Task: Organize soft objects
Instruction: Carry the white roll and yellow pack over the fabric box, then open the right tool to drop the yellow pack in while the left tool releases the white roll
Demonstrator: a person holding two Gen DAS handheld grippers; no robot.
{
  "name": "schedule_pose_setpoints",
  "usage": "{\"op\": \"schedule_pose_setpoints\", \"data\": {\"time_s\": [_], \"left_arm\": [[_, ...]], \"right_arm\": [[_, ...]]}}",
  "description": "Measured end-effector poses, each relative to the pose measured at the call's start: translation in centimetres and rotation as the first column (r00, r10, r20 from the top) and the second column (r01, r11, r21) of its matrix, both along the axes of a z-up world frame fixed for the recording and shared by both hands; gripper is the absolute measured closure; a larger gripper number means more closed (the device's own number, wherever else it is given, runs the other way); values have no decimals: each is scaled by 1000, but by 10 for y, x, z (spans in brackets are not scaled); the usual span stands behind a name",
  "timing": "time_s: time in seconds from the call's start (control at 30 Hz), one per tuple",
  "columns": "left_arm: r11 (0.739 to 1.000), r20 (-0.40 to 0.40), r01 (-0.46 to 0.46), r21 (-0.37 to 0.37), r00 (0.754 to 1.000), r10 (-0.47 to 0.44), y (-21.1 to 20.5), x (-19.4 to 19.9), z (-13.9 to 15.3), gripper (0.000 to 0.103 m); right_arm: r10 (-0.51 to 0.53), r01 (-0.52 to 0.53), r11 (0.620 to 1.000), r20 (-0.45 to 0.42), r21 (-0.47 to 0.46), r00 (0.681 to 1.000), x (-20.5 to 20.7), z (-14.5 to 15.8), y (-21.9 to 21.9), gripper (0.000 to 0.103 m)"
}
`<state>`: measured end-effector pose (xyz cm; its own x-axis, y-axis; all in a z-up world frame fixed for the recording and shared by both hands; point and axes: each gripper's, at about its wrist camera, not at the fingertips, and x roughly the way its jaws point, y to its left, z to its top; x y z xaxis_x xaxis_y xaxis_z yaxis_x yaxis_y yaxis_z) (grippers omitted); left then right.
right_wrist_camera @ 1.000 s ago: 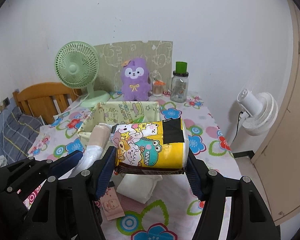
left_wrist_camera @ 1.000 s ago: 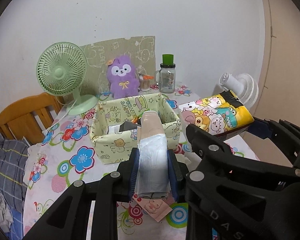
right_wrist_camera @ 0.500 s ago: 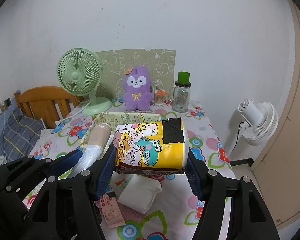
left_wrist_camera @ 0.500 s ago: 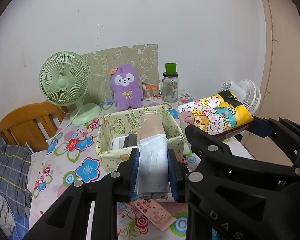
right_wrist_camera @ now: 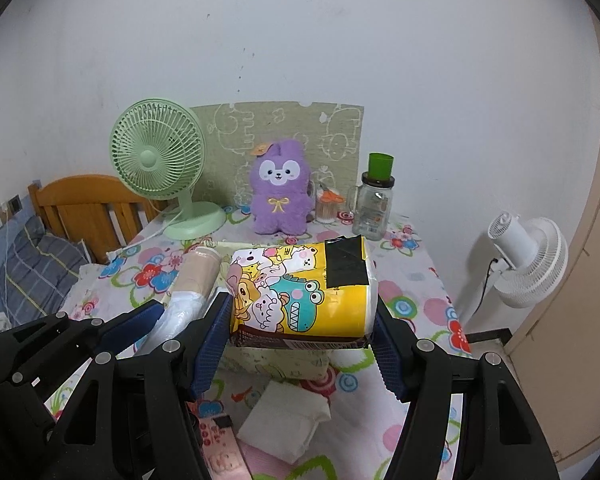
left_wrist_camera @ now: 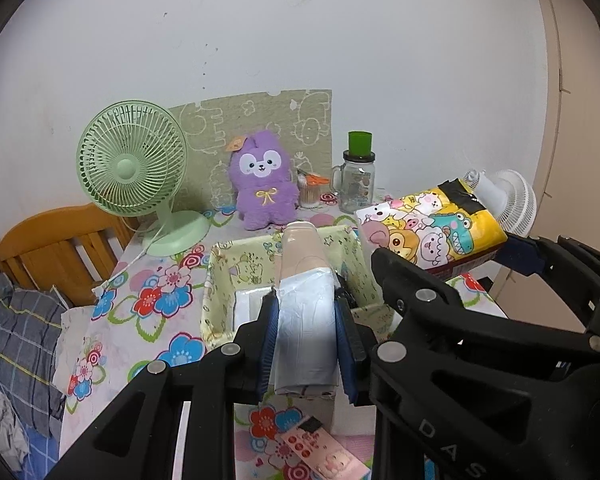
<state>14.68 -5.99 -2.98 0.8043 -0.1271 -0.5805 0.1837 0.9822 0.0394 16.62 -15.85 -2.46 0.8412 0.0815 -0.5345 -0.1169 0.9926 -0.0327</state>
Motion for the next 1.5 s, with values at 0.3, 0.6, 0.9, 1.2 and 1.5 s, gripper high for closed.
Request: {"op": "schedule_pose_setpoints", "data": {"time_s": [0.3,0.6,0.9,1.2,1.5], "left_arm": [[1000,-3,-12,-5,1000,12,3,28,-1,76],[1000,-5,-9,4,1000,9,5,58,-3,76],[1000,-36,-19,-12,999,19,10,86,-16,76],[999,-82,-20,-33,996,17,16,108,-31,75],[998,-106,-30,-50,994,25,19,125,-42,49]], "right_arm": [[8,-8,1000,-12,15,1000,35,-2,2,35],[17,-15,999,-34,47,999,71,-8,4,35],[34,-28,996,-75,79,997,99,-23,7,34],[52,-39,994,-129,104,990,121,-41,13,24],[-4,12,997,-117,75,993,130,-46,7,10]]}}
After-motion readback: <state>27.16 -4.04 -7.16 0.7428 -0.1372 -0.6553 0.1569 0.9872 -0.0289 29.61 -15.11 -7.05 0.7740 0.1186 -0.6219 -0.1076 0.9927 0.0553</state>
